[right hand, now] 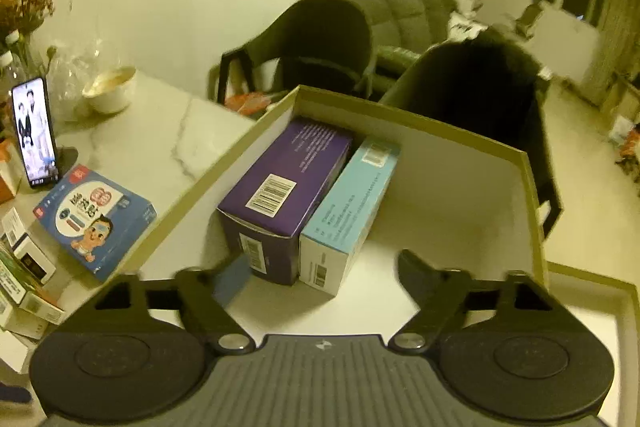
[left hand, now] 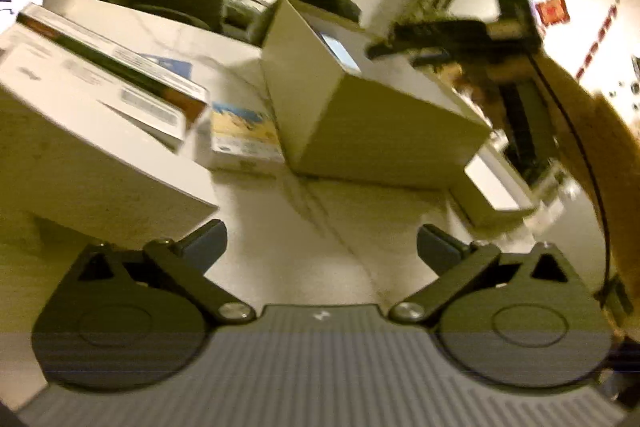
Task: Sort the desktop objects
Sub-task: 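Withdraw the right tool from the lid toward the white medicine boxes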
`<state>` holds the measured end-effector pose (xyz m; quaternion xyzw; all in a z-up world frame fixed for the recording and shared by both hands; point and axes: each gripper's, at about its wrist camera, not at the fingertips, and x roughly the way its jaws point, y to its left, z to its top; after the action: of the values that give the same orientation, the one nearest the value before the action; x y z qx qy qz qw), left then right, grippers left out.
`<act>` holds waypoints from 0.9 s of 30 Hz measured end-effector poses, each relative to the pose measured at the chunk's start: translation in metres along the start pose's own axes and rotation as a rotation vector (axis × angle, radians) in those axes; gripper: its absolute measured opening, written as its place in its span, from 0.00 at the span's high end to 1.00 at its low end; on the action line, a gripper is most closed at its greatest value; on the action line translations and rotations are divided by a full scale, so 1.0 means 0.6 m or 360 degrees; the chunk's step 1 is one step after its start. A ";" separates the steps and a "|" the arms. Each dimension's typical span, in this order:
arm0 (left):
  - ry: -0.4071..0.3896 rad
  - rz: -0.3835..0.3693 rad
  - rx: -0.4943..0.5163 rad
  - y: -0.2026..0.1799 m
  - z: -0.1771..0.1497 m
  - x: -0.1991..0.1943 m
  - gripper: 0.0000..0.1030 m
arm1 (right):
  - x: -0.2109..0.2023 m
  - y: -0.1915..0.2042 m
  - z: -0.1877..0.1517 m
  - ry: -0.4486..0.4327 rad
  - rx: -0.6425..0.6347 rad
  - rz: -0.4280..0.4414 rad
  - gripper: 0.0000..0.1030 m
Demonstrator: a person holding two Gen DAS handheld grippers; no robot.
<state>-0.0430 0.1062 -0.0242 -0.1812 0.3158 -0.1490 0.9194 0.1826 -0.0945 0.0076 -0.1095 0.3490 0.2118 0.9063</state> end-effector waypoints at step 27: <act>-0.0508 0.0373 0.0138 0.047 0.008 -0.143 0.00 | -0.170 0.127 -0.228 -0.0451 0.0466 0.0532 0.00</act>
<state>-0.1003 0.1656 0.0122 -0.1247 0.1784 -0.0239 0.9757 -0.0005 -0.1057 -0.0274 0.1128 0.2589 0.3190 0.9047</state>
